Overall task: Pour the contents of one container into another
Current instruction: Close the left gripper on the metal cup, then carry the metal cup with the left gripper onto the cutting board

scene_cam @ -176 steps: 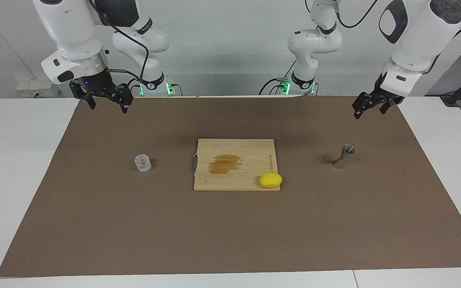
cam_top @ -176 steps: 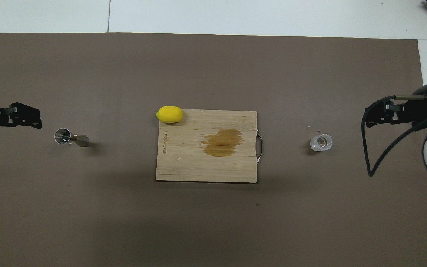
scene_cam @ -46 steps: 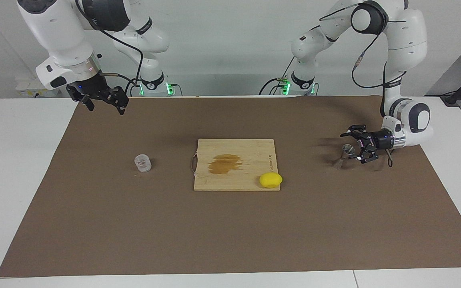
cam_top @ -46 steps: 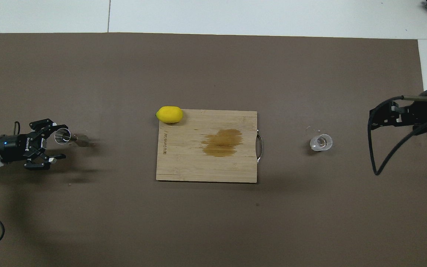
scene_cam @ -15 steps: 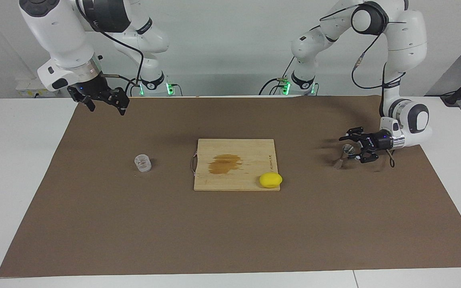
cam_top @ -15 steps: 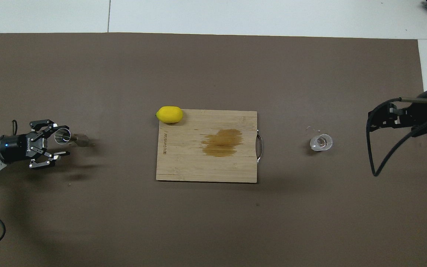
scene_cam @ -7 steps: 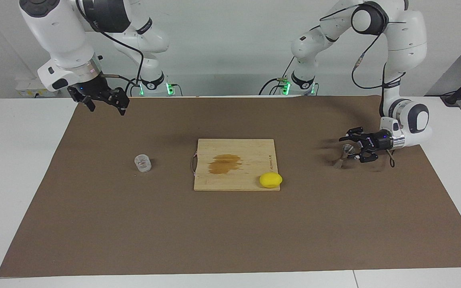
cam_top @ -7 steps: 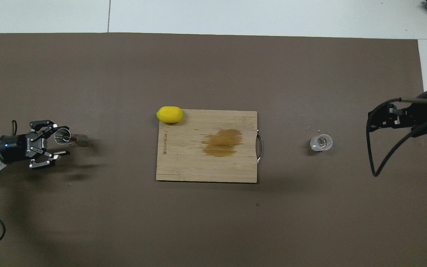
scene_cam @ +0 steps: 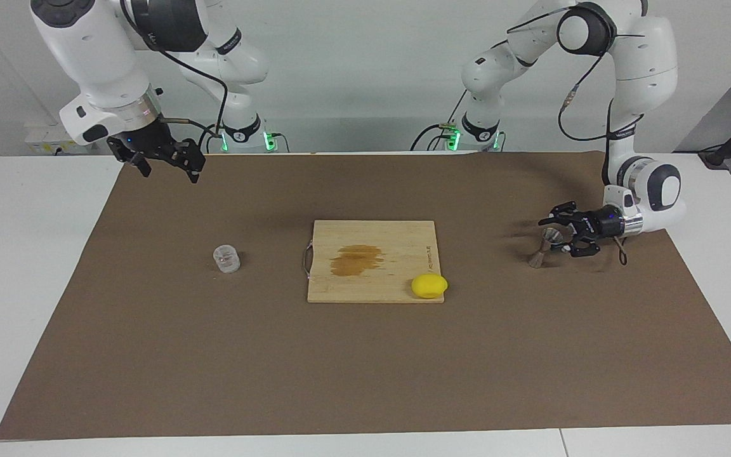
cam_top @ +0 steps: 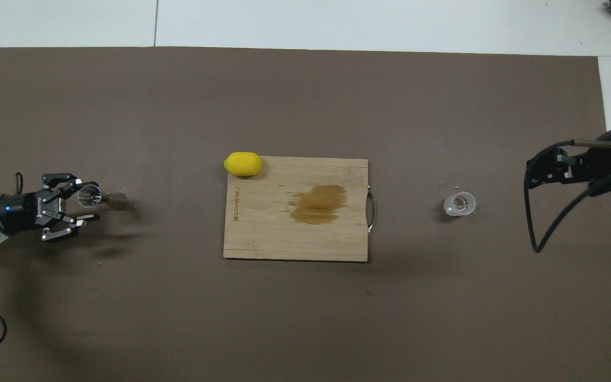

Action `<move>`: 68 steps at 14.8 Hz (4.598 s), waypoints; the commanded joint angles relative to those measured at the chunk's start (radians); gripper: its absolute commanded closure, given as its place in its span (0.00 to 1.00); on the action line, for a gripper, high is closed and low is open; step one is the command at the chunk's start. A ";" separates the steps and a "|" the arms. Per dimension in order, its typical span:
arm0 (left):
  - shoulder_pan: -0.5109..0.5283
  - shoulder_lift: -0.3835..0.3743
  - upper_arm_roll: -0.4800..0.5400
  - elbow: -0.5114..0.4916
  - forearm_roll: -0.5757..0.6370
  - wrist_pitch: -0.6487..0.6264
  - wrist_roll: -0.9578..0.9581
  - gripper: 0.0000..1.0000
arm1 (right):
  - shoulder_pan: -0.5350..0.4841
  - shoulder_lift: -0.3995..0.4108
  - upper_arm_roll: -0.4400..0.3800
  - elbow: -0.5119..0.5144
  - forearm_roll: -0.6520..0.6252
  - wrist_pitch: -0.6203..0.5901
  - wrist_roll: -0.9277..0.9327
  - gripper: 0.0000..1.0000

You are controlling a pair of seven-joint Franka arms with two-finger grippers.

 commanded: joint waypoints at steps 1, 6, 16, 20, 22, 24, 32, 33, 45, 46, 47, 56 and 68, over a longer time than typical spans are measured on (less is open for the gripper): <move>0.011 -0.007 -0.002 -0.014 -0.024 0.000 0.022 0.29 | -0.017 -0.030 0.005 -0.037 0.023 0.021 -0.012 0.00; 0.014 -0.007 -0.002 -0.009 -0.032 0.005 0.022 0.29 | -0.015 -0.030 0.005 -0.038 0.023 0.021 -0.012 0.00; 0.014 -0.005 -0.001 -0.009 -0.058 0.036 0.022 0.39 | -0.021 -0.038 0.005 -0.051 0.023 0.021 -0.013 0.00; 0.014 -0.005 -0.002 -0.007 -0.058 0.036 0.022 0.45 | -0.021 -0.038 0.005 -0.051 0.023 0.021 -0.015 0.00; 0.014 -0.005 -0.002 -0.009 -0.059 0.036 0.022 0.46 | -0.021 -0.038 0.005 -0.051 0.023 0.021 -0.015 0.00; 0.013 -0.005 -0.002 -0.009 -0.067 0.037 0.022 0.50 | -0.021 -0.038 0.005 -0.051 0.023 0.021 -0.016 0.00; 0.008 -0.005 -0.002 -0.009 -0.067 0.037 0.022 0.74 | -0.021 -0.038 0.005 -0.051 0.023 0.021 -0.016 0.00; 0.006 -0.005 -0.002 -0.009 -0.067 0.037 0.022 0.80 | -0.021 -0.038 0.005 -0.051 0.023 0.021 -0.016 0.00; -0.069 -0.038 -0.015 -0.012 -0.101 0.019 -0.008 0.80 | -0.021 -0.038 0.005 -0.051 0.023 0.021 -0.013 0.00; -0.085 -0.041 -0.015 -0.015 -0.116 0.020 -0.009 0.80 | -0.021 -0.038 0.005 -0.051 0.023 0.021 -0.013 0.00; -0.105 -0.047 -0.015 -0.017 -0.130 0.019 -0.017 0.79 | -0.021 -0.038 0.005 -0.051 0.023 0.021 -0.012 0.00; -0.279 -0.107 -0.013 -0.079 -0.222 0.037 -0.087 0.78 | -0.021 -0.038 0.005 -0.051 0.023 0.021 -0.012 0.00; -0.503 -0.200 -0.015 -0.222 -0.418 0.212 -0.089 0.77 | -0.029 -0.038 0.005 -0.052 0.023 0.023 -0.013 0.00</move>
